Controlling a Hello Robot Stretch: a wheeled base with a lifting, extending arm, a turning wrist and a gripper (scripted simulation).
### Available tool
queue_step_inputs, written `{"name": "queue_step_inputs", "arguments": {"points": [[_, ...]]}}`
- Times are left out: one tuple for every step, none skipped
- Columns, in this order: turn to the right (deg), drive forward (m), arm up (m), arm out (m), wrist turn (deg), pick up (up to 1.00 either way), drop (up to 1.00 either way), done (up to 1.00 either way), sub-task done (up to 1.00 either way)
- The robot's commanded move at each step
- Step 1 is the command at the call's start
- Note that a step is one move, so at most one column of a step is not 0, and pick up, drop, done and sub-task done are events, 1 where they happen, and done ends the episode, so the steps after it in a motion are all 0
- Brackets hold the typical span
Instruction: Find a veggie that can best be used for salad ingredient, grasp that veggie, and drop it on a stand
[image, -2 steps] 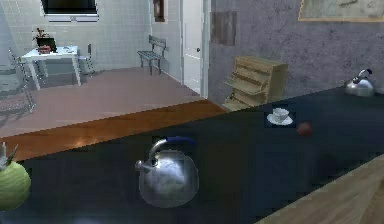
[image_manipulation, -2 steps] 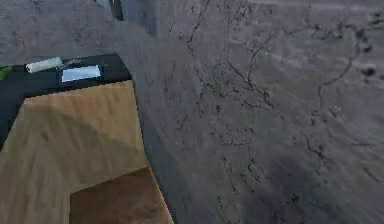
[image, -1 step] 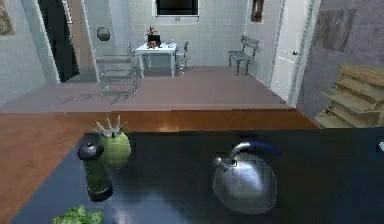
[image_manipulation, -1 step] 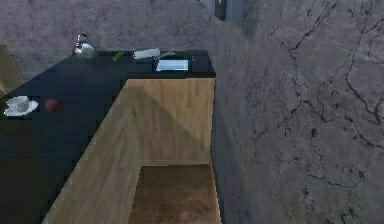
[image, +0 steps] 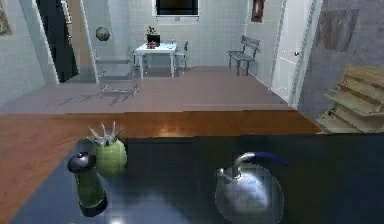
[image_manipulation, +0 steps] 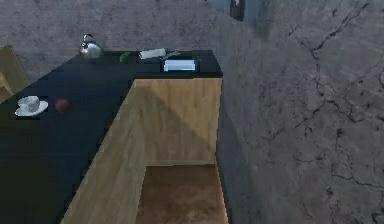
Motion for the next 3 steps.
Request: {"name": "queue_step_inputs", "arguments": {"points": [[-45.0,0.0,0.0,0.0,0.0,0.0,0.0,0.0,0.0],[-45.0,0.0,0.0,0.0,0.0,0.0,0.0,0.0,0.0],[-30.0,0.0,0.0,0.0,0.0,0.0,0.0,0.0,0.0]]}}
